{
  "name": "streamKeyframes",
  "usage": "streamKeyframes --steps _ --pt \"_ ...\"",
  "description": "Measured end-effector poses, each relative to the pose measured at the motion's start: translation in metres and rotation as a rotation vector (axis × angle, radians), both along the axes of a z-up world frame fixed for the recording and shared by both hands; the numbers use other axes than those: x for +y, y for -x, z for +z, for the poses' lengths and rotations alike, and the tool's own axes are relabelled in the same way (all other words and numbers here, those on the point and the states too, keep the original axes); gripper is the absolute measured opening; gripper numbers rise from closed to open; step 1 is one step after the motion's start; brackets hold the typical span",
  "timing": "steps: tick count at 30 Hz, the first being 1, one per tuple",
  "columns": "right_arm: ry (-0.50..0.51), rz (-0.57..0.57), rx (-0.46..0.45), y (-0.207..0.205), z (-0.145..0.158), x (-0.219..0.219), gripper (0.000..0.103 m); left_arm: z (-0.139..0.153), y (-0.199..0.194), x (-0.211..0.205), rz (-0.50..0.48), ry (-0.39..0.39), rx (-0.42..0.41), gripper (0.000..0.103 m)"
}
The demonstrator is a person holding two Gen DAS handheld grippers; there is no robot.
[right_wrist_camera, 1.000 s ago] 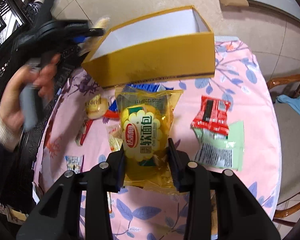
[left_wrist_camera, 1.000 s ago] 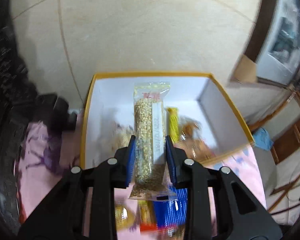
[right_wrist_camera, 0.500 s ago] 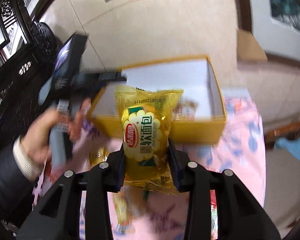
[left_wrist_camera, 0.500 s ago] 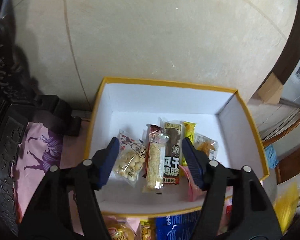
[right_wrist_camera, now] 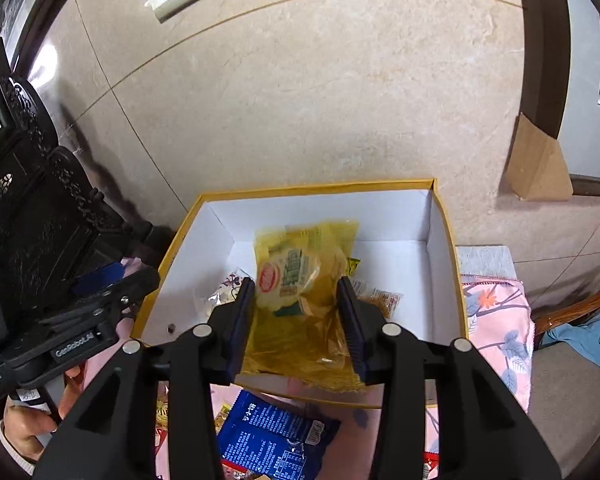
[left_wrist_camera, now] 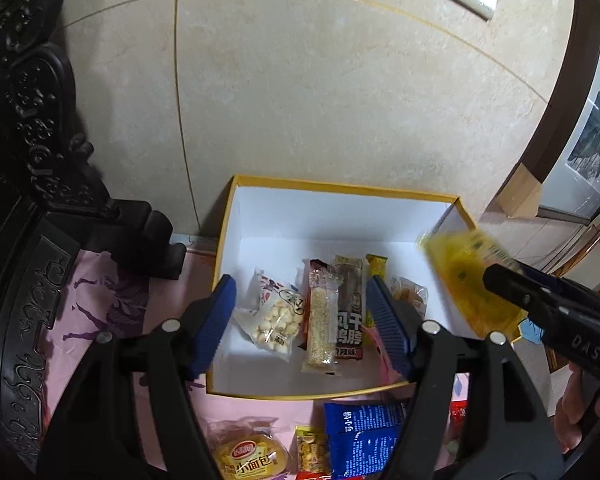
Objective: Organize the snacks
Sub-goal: 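Carry both held snacks into the yellow box and open both tools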
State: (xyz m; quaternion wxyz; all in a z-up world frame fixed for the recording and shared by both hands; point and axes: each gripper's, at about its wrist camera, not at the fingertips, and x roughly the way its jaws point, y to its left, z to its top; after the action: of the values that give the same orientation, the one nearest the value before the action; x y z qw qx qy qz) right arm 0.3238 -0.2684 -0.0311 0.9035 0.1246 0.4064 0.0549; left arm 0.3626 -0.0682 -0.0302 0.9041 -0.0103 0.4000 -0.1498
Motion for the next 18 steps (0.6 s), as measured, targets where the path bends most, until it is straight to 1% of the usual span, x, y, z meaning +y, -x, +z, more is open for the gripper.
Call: streamKeyframes --steps 2,6,9,12,13,15,18 --pt "0.001 -0.006 -0.009 0.0 0.003 -0.001 0.048 0.002 0.003 0.002 0.002 0.005 -0.003 0.071" --pt "-0.006 -0.003 -0.019 0.001 0.01 -0.003 0.048 0.004 0.014 0.005 0.0 0.007 -0.008 0.071" --pt "-0.013 0.041 -0.015 0.021 0.008 0.002 0.049 0.001 0.029 0.009 -0.004 -0.002 -0.019 0.071" --pt "-0.046 0.116 0.037 0.052 -0.011 0.013 0.05 -0.006 0.043 0.015 0.005 -0.012 -0.015 0.072" --pt "-0.061 0.156 0.067 0.068 -0.024 0.019 0.05 -0.01 0.048 0.019 0.012 -0.007 -0.003 0.072" --pt "-0.069 0.224 0.115 0.093 -0.043 0.03 0.05 -0.014 0.056 0.028 0.022 0.008 0.014 0.075" --pt "-0.067 0.279 0.184 0.125 -0.072 0.043 0.05 -0.02 0.072 0.042 0.06 0.021 0.023 0.078"
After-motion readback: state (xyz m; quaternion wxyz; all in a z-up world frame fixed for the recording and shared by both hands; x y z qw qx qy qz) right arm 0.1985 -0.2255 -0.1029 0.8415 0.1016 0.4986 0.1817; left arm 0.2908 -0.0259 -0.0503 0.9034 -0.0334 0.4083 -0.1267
